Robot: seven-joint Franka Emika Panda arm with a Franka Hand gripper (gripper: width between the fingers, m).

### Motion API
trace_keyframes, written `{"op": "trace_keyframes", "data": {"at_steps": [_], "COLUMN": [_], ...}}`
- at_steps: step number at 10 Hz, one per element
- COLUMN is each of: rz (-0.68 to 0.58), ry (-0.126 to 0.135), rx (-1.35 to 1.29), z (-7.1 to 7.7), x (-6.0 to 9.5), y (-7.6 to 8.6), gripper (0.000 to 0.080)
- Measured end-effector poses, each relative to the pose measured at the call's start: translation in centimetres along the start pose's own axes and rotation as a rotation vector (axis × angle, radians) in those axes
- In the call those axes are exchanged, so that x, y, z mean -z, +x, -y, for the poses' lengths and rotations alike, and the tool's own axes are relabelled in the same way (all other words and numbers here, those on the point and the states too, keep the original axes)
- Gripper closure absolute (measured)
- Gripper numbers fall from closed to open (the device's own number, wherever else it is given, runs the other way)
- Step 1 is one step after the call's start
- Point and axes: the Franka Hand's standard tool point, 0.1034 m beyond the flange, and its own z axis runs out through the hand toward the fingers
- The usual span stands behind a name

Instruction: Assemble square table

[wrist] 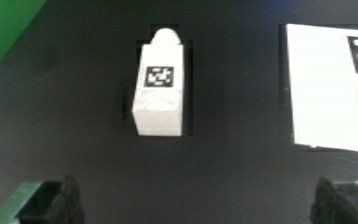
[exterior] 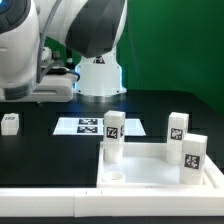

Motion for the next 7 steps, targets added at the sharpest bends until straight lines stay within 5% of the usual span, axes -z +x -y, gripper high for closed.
{"op": "trace_keyframes", "data": {"at_steps": [3,7], "rz": [0.066,0.064], "ry": [0.054,0.053], "rx": [-0.006,-0.012], "z": [-1.2,-1.2], "x": [-4.9,-5.2], "y": [-0.5,-0.4], "gripper": [0.0150,0.0150]}}
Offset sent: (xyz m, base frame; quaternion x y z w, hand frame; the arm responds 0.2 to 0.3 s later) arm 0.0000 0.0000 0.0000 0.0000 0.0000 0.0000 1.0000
